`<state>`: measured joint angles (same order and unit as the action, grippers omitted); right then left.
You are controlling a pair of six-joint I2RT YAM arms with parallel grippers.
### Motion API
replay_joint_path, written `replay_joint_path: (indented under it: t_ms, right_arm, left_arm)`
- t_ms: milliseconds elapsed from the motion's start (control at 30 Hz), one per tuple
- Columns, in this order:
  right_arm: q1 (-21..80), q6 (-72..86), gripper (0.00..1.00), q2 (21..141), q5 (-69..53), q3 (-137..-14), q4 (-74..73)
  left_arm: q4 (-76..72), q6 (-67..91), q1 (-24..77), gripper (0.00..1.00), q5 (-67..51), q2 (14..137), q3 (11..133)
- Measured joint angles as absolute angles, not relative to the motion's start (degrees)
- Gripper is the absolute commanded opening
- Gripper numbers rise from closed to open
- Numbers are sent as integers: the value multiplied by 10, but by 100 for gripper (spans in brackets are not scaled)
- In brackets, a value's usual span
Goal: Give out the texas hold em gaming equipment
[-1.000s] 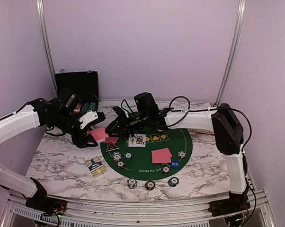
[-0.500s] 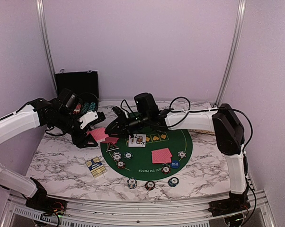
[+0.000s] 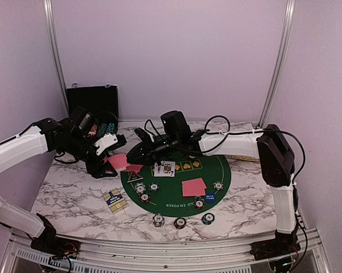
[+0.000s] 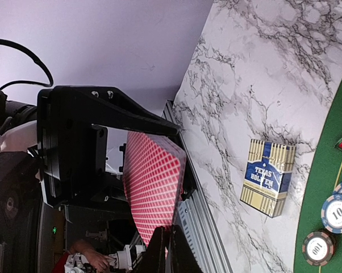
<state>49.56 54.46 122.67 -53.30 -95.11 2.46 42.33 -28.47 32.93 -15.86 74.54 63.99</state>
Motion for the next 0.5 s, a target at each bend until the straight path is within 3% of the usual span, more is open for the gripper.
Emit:
replay_joint_path:
  t_ms: [200,267,333,367,400,500]
  right_arm:
    - [492,538,1,1220,-533,-951,6]
    - [492,538,6,1217,-535,-951,4]
    - [489,541,27,1215,-535,-951,4]
    - [489,545,47,1214,-535,-951,4]
    - [489,546,59,1212,-534,-950,5]
    - [489,549,76,1206,-534,-948,10]
  left_arm:
    - [423,-285,329,0,-158,745,640]
    - [423,-284,329,0,-159,745,640]
    - [423,-284,329,0,-159,745,640]
    - [423,-284,329,0,-159,745,640]
    - [423,-284,329,0,-159,745,640]
    - [423,-284,329,0,-159,745,640]
